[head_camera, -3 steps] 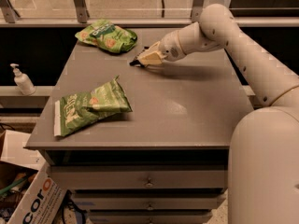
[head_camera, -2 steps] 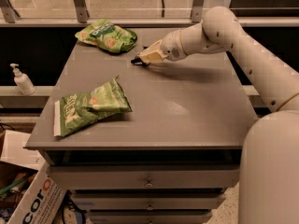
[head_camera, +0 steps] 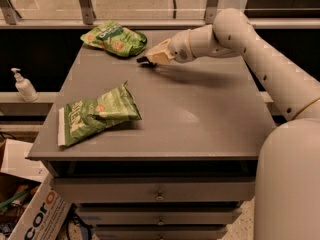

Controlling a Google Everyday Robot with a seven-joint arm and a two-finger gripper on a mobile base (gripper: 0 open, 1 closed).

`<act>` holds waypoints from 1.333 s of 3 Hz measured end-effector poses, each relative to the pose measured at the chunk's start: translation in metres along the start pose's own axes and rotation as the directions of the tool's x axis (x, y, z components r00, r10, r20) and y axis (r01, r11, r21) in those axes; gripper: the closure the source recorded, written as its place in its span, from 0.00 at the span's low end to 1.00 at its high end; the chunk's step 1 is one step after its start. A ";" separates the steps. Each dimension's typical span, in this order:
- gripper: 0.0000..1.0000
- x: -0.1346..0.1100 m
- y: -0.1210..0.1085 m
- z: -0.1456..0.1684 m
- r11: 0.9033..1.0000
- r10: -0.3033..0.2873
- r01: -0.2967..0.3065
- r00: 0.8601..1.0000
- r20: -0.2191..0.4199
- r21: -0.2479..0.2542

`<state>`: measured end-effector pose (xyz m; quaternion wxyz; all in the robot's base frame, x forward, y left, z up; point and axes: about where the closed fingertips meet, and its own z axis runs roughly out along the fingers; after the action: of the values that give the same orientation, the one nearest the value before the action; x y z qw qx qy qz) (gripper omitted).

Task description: Move rxbar chocolate near green rice chip bag

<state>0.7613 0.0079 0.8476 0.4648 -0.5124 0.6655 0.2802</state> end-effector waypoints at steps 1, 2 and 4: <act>1.00 -0.008 -0.006 0.011 1.000 -0.025 0.025 1.000 0.017 -0.009; 1.00 -0.017 -0.013 0.023 0.999 -0.051 0.052 0.998 0.034 -0.016; 0.83 -0.023 -0.022 0.037 0.997 -0.063 0.064 0.997 0.043 -0.030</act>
Offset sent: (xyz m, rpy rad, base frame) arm 0.0394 0.0299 0.0151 0.0236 -0.0857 0.0542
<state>0.7953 0.0423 0.8556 0.4793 -0.5345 0.6344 0.2866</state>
